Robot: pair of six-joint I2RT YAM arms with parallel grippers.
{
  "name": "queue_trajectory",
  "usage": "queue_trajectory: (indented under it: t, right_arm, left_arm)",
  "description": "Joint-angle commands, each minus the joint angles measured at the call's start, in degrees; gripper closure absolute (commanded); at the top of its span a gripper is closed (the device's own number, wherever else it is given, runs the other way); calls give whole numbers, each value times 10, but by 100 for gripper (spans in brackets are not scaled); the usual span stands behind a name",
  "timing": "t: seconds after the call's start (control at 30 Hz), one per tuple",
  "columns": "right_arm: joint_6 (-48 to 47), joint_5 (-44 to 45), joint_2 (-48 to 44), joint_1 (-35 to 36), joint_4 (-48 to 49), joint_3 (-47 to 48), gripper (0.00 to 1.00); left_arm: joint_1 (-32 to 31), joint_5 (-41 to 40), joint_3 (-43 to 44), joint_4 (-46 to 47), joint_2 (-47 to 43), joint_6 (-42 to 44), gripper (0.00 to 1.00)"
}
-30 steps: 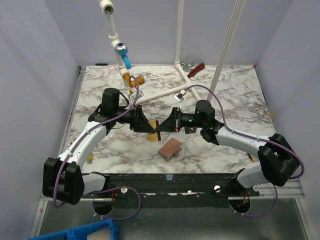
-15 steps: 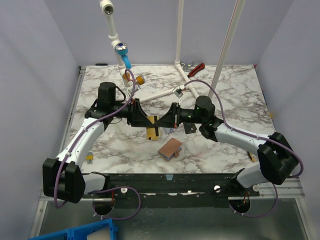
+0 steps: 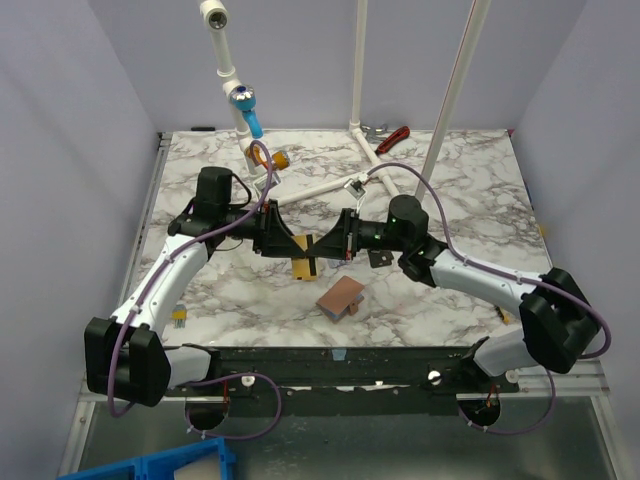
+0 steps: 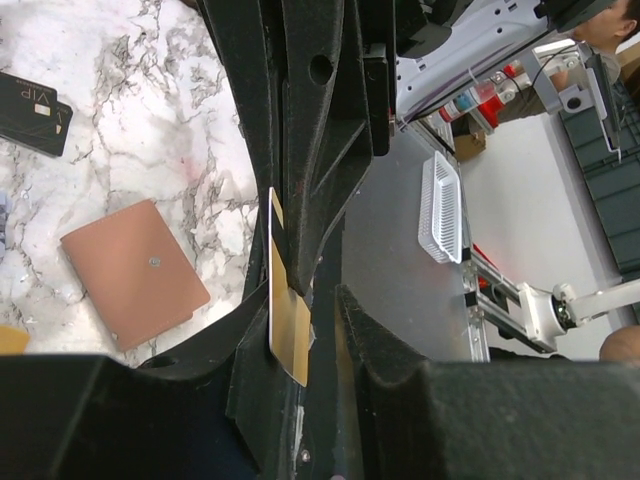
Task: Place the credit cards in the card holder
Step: Open the card holder at the center of the board.
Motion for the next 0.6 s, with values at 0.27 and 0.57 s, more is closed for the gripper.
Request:
queue_trajectory:
  t: [0.27, 0.57]
  right_arm:
    - [5, 189, -42, -3, -14, -19, 99]
    - [10, 197, -53, -9, -13, -21, 99]
  left_arm:
    - [-7, 54, 21, -91, -33, 78, 74]
    - [-7, 37, 18, -89, -35, 74, 74]
